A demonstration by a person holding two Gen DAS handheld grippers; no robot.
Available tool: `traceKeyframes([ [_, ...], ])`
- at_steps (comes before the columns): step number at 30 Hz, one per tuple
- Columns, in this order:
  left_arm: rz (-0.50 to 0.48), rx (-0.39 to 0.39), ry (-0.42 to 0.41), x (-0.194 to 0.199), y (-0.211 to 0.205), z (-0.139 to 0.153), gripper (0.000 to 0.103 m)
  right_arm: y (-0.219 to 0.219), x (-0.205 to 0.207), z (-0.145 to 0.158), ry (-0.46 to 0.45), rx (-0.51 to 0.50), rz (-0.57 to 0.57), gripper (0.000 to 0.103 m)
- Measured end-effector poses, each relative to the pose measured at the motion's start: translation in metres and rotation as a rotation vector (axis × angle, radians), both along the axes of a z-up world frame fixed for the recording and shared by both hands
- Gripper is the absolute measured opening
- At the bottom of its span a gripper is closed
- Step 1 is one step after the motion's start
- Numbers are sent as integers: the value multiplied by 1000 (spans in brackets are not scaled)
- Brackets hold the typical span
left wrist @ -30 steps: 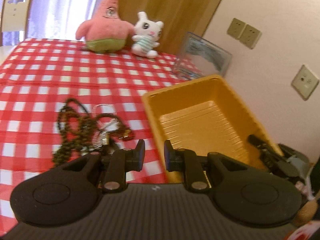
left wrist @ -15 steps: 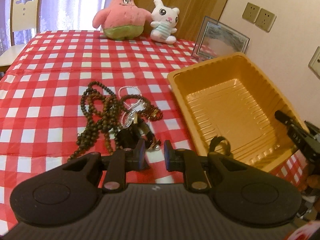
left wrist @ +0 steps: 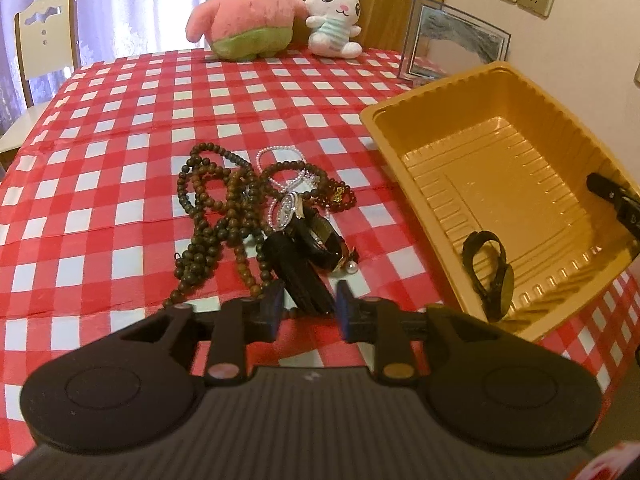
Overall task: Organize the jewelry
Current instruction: 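Grasp the black rectangular item from the pile with the left tool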
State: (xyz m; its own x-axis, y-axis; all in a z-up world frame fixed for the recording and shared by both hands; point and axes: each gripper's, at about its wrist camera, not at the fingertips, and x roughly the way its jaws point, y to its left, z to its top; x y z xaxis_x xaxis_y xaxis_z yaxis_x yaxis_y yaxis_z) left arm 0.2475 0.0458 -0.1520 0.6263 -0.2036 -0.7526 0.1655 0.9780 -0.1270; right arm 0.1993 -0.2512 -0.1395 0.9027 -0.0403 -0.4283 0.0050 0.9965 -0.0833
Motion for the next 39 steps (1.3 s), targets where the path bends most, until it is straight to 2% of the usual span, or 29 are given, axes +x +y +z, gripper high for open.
traceKeyframes([
  [3,4,17,1,9,-6,-3,38,0,1,0,4,-4,-4,4],
  [9,5,63,22,26,-18,-15,38,2,0,1,5,-14,-8,4],
  [14,23,116,38,34,-22,-24,37,3,0,1,6,-12,-9,4],
  [17,16,134,23,33,-20,-25,30,3,-1,1,7,-11,-8,4],
  [28,25,112,57,31,-7,-26,26,1,0,0,12,-8,-8,4],
  [31,38,107,63,32,-5,-27,20,1,1,0,13,-9,-7,4],
  [39,64,25,77,28,7,-18,20,1,2,-1,19,-5,-7,4],
])
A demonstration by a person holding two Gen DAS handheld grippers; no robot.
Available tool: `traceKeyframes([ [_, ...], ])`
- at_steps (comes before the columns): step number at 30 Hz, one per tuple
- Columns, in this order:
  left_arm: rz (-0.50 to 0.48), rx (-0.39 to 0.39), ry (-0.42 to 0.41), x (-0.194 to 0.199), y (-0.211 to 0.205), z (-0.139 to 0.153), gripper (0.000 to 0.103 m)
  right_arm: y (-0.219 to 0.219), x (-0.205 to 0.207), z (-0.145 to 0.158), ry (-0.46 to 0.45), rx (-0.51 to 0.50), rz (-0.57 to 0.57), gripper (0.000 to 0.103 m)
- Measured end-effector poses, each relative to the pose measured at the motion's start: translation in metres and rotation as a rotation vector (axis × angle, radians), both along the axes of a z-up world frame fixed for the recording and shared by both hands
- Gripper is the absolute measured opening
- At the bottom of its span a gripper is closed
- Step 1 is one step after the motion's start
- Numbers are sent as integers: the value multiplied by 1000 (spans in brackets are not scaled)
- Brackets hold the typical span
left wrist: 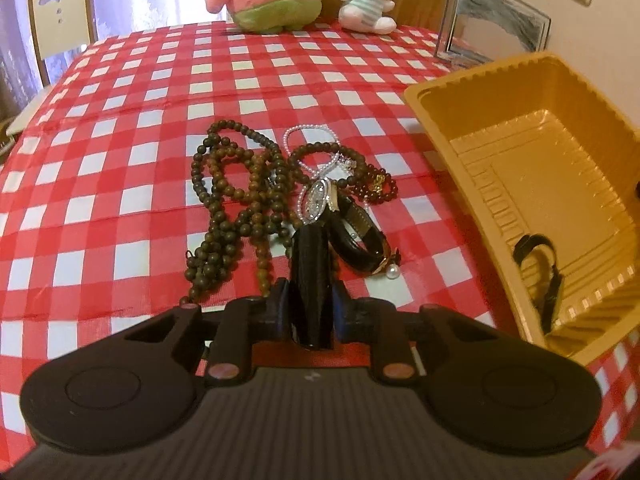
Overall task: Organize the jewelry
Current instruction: 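Grasp the black rectangular item from the pile with the left tool, then carry the black item into the tray and release it with the left tool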
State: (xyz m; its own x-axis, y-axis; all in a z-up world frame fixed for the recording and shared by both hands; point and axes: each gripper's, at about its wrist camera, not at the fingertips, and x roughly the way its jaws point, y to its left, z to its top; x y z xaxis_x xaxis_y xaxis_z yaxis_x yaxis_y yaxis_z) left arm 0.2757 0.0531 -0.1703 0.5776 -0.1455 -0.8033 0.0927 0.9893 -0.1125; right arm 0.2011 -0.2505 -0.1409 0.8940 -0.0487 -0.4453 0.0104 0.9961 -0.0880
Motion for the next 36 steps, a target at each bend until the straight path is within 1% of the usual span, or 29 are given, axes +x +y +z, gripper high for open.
traceKeyframes([
  [4,9,-26,-14,-5,3,10,20,0,0,0,0,0,0,4],
  [9,-6,-71,-35,-11,2,25,20,0,0,0,1,-1,1,4],
  [12,-38,-105,-51,-13,-9,35,20,1,1,0,1,-3,3,4],
  [18,-129,-218,-55,-17,-43,48,19,4,1,2,-2,-10,10,4],
  [25,-249,-326,-27,-13,-97,43,19,7,2,5,-7,-15,22,4],
  [29,-258,-382,24,-4,-117,27,19,8,2,6,-13,-18,29,4],
  [31,-258,-391,40,-2,-123,19,19,9,2,6,-15,-19,32,4],
  [33,-256,-374,44,1,-129,13,20,9,2,7,-17,-20,33,4],
  [36,-276,-377,51,1,-134,11,19,9,2,6,-17,-21,34,4],
])
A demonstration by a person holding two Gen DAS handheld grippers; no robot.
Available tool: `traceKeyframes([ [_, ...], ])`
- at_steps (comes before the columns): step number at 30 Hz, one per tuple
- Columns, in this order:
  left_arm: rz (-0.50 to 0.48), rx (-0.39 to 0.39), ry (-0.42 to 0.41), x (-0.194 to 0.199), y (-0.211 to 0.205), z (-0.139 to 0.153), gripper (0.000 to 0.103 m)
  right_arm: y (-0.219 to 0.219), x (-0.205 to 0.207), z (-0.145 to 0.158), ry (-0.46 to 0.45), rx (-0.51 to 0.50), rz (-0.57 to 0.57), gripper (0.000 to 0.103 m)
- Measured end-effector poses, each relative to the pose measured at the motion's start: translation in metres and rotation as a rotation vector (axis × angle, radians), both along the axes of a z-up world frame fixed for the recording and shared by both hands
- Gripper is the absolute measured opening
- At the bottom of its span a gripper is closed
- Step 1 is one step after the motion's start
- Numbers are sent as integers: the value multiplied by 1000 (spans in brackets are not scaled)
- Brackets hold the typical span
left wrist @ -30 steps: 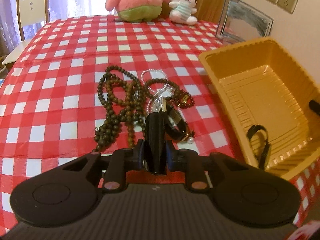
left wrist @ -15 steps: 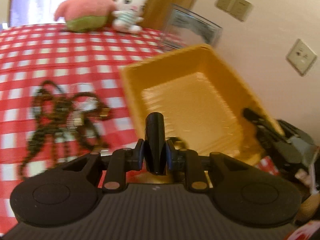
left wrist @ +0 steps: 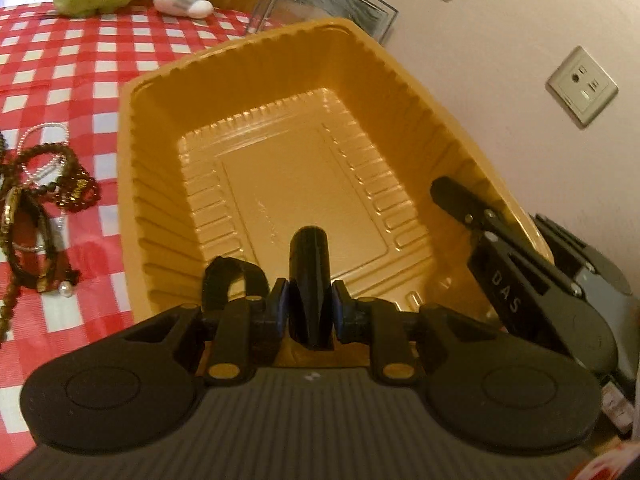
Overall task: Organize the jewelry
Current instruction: 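Carry the black item into the tray and release it with the left tool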
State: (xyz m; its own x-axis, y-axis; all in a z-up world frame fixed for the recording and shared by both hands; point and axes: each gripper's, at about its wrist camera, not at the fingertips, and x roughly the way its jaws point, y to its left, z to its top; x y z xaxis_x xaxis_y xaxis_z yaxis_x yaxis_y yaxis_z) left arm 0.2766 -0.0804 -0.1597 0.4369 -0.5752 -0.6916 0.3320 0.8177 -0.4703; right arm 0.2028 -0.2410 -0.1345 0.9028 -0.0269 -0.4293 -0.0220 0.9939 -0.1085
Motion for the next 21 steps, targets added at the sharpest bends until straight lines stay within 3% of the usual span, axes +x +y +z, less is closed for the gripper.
traceKeyframes([
  [8,21,-82,-43,-8,25,23,26,-4,0,-2,13,4,-7,4],
  [12,91,-85,-82,-14,58,39,26,-6,-1,-3,16,8,-10,4],
  [17,178,75,-105,-14,93,32,25,-8,0,-6,20,4,-22,4],
  [21,156,208,-105,-8,98,12,19,-11,2,-8,24,-1,-34,4],
])
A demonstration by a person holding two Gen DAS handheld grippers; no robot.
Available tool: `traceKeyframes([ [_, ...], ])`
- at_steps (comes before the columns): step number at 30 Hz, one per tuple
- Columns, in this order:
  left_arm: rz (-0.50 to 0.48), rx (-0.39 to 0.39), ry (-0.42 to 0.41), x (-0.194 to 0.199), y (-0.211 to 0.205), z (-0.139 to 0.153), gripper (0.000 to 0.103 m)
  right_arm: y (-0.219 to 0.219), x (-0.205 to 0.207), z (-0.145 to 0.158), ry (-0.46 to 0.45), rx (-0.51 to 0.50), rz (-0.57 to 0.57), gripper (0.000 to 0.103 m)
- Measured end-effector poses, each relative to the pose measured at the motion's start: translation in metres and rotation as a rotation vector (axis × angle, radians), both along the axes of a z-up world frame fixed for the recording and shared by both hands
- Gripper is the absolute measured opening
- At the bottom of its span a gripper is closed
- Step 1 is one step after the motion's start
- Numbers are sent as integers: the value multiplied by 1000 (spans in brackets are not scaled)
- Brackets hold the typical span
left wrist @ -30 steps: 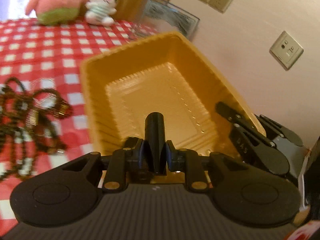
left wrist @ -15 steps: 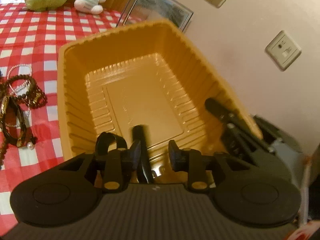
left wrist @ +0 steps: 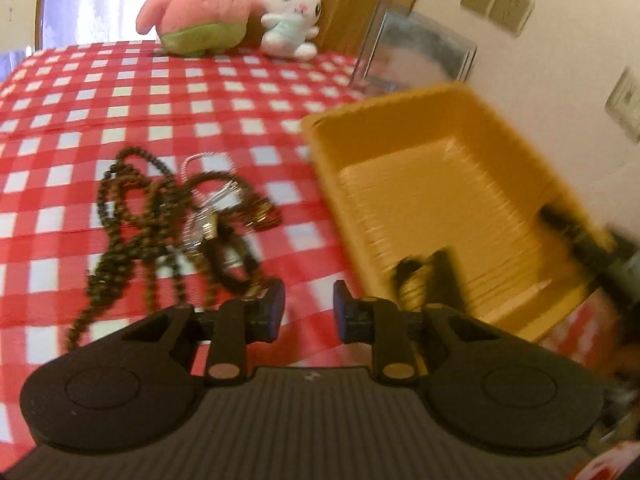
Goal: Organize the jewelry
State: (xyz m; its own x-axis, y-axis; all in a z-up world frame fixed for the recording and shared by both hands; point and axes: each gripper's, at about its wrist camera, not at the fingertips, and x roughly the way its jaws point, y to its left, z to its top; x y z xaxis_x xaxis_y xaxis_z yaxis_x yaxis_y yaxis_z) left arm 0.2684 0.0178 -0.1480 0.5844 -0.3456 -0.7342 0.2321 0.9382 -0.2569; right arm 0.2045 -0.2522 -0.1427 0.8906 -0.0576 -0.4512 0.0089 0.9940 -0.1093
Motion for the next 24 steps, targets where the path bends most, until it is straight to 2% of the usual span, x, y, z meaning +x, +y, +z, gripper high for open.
traceKeyframes([
  [4,-15,77,-5,4,1,-15,18,-6,2,0,-1,-9,-24,4],
  [11,-49,136,-10,15,-10,-29,15,-14,4,0,4,-9,-43,4],
  [19,-61,164,-20,23,-15,-30,15,-16,4,-1,6,-7,-42,4],
  [24,-57,186,-25,25,-17,-33,7,-16,4,-1,5,-8,-42,4],
])
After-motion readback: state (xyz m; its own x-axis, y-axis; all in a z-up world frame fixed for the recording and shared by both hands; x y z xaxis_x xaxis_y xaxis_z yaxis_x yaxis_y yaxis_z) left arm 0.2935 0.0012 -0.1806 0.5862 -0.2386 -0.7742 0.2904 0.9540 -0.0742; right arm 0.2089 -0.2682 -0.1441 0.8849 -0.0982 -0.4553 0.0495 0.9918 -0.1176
